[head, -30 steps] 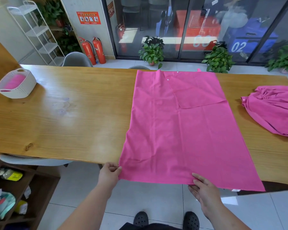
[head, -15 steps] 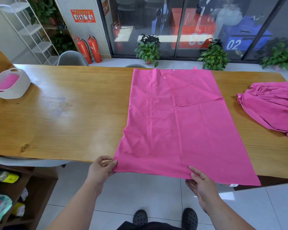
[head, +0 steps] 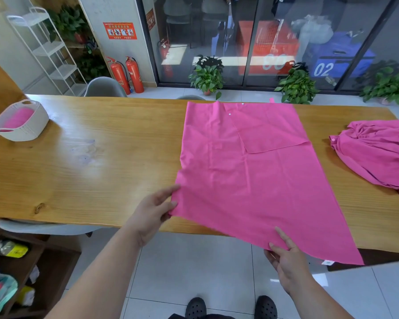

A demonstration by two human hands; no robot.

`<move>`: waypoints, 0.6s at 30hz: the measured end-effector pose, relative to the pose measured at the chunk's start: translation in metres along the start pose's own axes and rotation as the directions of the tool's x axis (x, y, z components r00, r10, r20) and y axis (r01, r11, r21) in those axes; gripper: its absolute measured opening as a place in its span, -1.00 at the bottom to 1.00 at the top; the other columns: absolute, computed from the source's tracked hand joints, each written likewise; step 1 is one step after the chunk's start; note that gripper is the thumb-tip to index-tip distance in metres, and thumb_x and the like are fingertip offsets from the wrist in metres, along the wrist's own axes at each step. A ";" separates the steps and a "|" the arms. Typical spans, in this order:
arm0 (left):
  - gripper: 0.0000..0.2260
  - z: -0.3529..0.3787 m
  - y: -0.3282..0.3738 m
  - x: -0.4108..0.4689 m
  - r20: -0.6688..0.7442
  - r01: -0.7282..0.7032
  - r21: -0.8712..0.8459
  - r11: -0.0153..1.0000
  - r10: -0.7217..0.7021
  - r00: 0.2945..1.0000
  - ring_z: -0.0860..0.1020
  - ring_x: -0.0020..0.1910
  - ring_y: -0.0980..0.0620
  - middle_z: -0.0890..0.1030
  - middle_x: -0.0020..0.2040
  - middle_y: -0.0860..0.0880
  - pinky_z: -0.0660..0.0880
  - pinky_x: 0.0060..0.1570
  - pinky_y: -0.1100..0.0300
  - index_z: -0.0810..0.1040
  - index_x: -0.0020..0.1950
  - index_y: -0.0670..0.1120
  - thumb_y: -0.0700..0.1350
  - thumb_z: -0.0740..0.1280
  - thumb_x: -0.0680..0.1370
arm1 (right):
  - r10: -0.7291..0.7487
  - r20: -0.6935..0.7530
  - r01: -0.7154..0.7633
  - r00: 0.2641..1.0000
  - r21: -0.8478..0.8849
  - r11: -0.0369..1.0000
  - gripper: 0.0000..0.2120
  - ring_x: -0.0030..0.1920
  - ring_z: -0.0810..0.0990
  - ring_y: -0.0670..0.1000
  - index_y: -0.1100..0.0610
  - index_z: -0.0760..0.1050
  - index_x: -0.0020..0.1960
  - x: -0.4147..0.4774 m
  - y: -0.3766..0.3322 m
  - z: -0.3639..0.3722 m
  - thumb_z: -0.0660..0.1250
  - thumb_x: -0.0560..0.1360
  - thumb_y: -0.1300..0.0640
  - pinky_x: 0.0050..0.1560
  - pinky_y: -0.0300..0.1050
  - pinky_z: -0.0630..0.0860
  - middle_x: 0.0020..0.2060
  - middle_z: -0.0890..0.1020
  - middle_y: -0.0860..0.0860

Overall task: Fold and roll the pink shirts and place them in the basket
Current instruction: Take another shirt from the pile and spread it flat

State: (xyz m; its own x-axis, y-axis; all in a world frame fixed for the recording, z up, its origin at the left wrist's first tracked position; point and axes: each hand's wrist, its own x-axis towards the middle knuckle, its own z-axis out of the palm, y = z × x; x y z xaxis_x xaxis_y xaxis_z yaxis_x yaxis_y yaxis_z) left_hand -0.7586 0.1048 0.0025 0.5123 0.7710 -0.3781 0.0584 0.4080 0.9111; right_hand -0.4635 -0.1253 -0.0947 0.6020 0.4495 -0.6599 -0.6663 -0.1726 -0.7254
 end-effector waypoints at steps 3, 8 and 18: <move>-0.55 0.001 0.025 0.002 0.051 -0.153 -0.074 0.985 0.157 0.986 0.54 -0.04 0.05 0.61 0.43 0.05 0.48 0.02 0.10 0.56 0.50 -0.01 -0.35 0.35 0.65 | 0.011 0.036 -0.015 0.999 0.106 0.994 -0.43 0.16 0.66 0.12 -0.02 0.63 0.38 -0.001 -0.003 0.006 0.30 0.57 0.52 0.06 -0.06 0.71 0.34 0.64 0.03; -0.59 -0.041 -0.050 -0.002 -0.186 0.147 0.433 0.889 -0.072 0.980 0.60 -0.08 0.12 0.66 0.33 0.02 0.64 0.19 0.02 0.61 0.39 0.09 -0.29 0.44 0.62 | 0.008 0.024 -0.007 1.000 -0.011 1.000 -0.45 0.12 0.68 0.14 0.02 0.60 0.42 -0.008 0.001 0.009 0.27 0.59 0.50 0.16 0.06 0.69 0.27 0.68 0.12; -0.53 -0.015 0.020 0.002 0.103 -0.155 0.005 0.988 0.154 0.983 0.39 -0.17 0.04 0.60 0.42 0.04 0.30 -0.31 0.15 0.51 0.54 0.02 -0.28 0.39 0.65 | -0.053 -0.080 0.056 0.995 0.038 0.998 -0.46 0.08 0.68 0.16 0.11 0.53 0.49 -0.009 0.006 0.018 0.16 0.64 0.51 0.21 0.06 0.67 0.29 0.62 0.21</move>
State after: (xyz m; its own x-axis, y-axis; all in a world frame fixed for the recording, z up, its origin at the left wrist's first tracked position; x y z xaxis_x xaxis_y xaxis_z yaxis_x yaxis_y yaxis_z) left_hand -0.7697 0.1217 0.0180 0.6011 0.7698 -0.2146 -0.0174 0.2811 0.9595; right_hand -0.4810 -0.1142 -0.0896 0.6700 0.3864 -0.6339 -0.6476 -0.1131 -0.7535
